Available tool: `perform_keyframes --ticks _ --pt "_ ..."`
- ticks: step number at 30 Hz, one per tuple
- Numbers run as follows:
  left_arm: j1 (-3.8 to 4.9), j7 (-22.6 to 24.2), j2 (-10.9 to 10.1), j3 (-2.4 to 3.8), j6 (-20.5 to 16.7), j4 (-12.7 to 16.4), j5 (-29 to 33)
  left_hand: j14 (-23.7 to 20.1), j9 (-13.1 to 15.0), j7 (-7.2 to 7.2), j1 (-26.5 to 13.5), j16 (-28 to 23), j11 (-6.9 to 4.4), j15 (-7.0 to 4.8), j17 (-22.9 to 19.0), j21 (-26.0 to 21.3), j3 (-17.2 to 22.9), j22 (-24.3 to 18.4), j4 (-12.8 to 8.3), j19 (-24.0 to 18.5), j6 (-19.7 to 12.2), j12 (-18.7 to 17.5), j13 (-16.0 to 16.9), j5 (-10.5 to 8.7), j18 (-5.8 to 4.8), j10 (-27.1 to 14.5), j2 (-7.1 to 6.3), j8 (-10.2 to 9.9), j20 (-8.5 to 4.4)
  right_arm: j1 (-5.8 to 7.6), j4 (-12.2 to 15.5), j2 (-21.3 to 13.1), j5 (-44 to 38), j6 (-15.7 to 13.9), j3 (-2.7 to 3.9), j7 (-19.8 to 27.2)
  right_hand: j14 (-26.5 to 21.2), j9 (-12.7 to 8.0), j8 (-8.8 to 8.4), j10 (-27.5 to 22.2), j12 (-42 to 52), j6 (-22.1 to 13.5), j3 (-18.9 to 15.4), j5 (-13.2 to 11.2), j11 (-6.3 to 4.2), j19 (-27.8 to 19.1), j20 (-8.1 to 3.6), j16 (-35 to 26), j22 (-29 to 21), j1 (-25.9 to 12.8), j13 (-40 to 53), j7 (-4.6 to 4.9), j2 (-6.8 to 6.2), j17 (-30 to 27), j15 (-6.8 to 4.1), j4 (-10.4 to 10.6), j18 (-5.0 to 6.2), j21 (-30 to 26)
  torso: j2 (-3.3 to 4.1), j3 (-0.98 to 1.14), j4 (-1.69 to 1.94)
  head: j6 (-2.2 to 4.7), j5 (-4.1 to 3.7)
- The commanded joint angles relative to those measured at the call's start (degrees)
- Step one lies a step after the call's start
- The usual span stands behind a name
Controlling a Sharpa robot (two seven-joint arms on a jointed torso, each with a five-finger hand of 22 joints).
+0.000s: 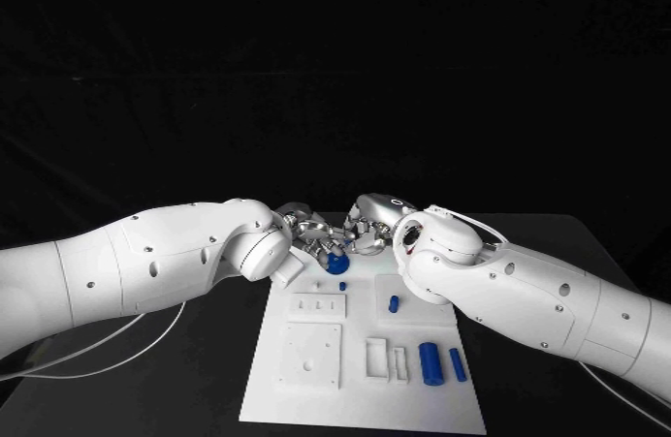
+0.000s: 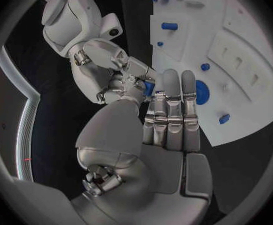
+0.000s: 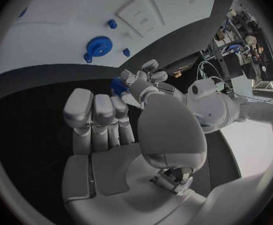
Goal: Assemble the parts on the task board
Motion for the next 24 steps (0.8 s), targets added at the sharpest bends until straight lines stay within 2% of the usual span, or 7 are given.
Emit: perform_keyframes --ticks 1,4,8,13,14,17,24 --pt "0.11 1.07 0.35 0.13 -0.33 0.22 -0.11 -0.16 0.62 -0.57 1.56 0.3 -0.48 -0.35 0.16 0.57 1.22 0.52 -1.56 -0.36 1.06 -0.34 -0.1 2.34 -0.37 0.69 1.0 0.32 -0.39 -0.03 0.24 0.23 -0.57 0.91 -0.1 0.48 0.22 0.07 0.21 0.04 -0.32 0.67 -0.21 0.34 -0.26 1.26 -0.37 -0.04 6.84 -0.18 0.07 -0.42 0.62 0.05 -0.28 0.02 -0.53 0.17 0.0 0.02 -0.03 -0.03 0.1" --pt "0.11 1.13 0.34 0.13 -0.58 0.18 -0.23 -0.11 1.29 -0.37 0.91 0.51 -0.58 -0.46 0.34 1.9 3.54 2.14 -4.28 -1.23 1.4 -0.34 -0.1 5.14 -0.11 1.27 1.26 0.32 -0.53 -0.03 0.21 0.2 -0.57 0.93 -0.19 0.47 0.22 0.07 0.21 0.04 -0.32 0.67 -0.21 0.34 -0.26 1.26 -0.37 -0.04 6.84 -0.18 0.07 -0.42 0.62 0.05 -0.28 0.02 -0.53 0.17 -0.02 0.02 -0.02 -0.03 0.15" --pt "0.11 1.19 0.25 0.13 -1.21 0.14 -0.36 0.19 2.45 -0.63 -0.65 0.96 -0.85 -0.66 0.64 2.98 5.12 3.52 -5.99 -1.7 2.27 -0.3 -0.08 7.5 0.07 2.08 1.35 0.35 -0.71 -0.04 0.16 0.13 -0.55 0.92 -0.3 0.48 0.22 0.07 0.21 0.04 -0.35 0.66 -0.25 0.41 -0.26 1.25 -0.37 -0.09 6.84 -0.21 0.09 -0.42 0.58 0.04 -0.28 0.02 -0.54 0.16 -0.05 0.01 -0.04 -0.02 0.18" --pt "0.11 1.13 0.12 0.13 -2.07 0.07 -0.68 0.89 5.73 -1.32 -4.19 3.85 -1.64 -1.45 2.28 5.11 7.22 5.94 -8.28 -1.55 3.98 2.63 0.48 15.12 0.17 2.75 0.48 0.39 -1.47 -0.04 0.14 -0.03 -0.51 0.79 -0.41 0.49 0.22 0.07 0.22 0.03 -0.39 0.65 -0.32 0.44 -0.26 1.26 -0.37 -0.13 6.85 -0.27 0.08 -0.42 0.49 0.02 -0.27 0.03 -0.54 0.19 -0.03 0.02 -0.02 -0.04 0.16" --pt "0.11 1.09 0.08 0.13 -2.2 0.07 -0.75 0.89 6.24 -1.46 -4.6 4.48 -1.79 -1.55 2.6 5.44 7.54 6.3 -8.67 -1.56 4.26 3.15 0.43 15.89 0.16 2.63 0.51 0.44 -1.57 -0.04 0.14 -0.06 -0.49 0.76 -0.43 0.5 0.22 0.07 0.22 0.03 -0.39 0.65 -0.32 0.44 -0.26 1.26 -0.37 -0.13 6.85 -0.27 0.08 -0.42 0.49 0.02 -0.27 0.03 -0.54 0.19 -0.03 0.02 -0.03 -0.04 0.15" --pt "0.1 0.92 0.01 0.13 -2.41 0.09 -0.92 0.3 8.46 -1.7 -6.53 6.48 -2.04 -1.79 3.49 6.4 8.33 7.69 -10.34 -1.9 4.39 4.76 0.3 16.28 0.1 2.72 0.78 0.32 -1.81 -0.04 0.17 -0.13 -0.46 0.7 -0.46 0.52 0.22 0.07 0.21 0.0 -0.45 0.65 -0.38 0.46 -0.26 1.25 -0.37 -0.16 6.85 -0.33 0.04 -0.43 0.42 0.0 -0.27 0.08 -0.54 0.19 0.0 0.04 -0.03 -0.02 0.15" --pt "0.1 0.38 -0.14 0.12 -2.23 0.17 -1.6 0.72 13.31 -3.1 -8.51 11.54 -3.32 -2.79 5.27 7.07 6.5 9.09 -10.29 -0.84 6.63 11.69 1.11 15.72 -0.51 2.78 0.8 0.49 -2.68 -0.04 0.21 -0.36 -0.33 0.41 -0.5 0.6 0.21 0.06 0.21 -0.01 -0.49 0.59 -0.5 0.49 -0.26 1.24 -0.37 -0.25 6.82 -0.43 0.03 -0.44 0.29 -0.06 -0.27 0.22 -0.54 0.1 -0.02 0.02 0.03 -0.1 0.08"
